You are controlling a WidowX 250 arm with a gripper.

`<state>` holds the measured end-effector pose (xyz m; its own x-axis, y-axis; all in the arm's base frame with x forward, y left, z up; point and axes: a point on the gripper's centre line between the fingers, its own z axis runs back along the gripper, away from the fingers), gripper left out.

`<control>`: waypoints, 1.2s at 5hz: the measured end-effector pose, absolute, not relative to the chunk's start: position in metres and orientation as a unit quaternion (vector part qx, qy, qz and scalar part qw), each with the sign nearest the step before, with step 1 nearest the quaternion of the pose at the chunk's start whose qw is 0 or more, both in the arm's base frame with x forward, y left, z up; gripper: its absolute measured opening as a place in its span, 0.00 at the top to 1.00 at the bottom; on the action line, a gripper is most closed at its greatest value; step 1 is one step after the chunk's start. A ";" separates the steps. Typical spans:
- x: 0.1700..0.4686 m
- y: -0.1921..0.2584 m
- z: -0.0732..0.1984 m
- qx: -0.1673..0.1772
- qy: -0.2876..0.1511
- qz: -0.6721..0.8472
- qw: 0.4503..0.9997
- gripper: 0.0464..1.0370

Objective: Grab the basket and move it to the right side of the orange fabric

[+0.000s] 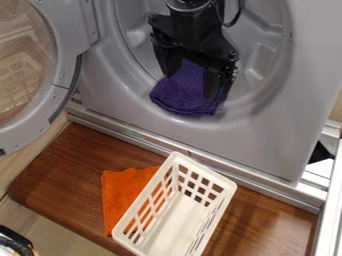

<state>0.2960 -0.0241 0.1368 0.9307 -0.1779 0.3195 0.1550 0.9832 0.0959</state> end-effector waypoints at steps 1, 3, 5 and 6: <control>0.294 -0.024 0.127 0.033 -0.150 -0.085 0.984 0.04; 0.272 -0.008 0.089 0.026 -0.130 -0.082 0.988 0.04; 0.260 0.009 0.045 0.015 -0.105 -0.077 0.991 0.04; 0.257 0.010 0.013 0.010 -0.094 -0.078 0.992 0.04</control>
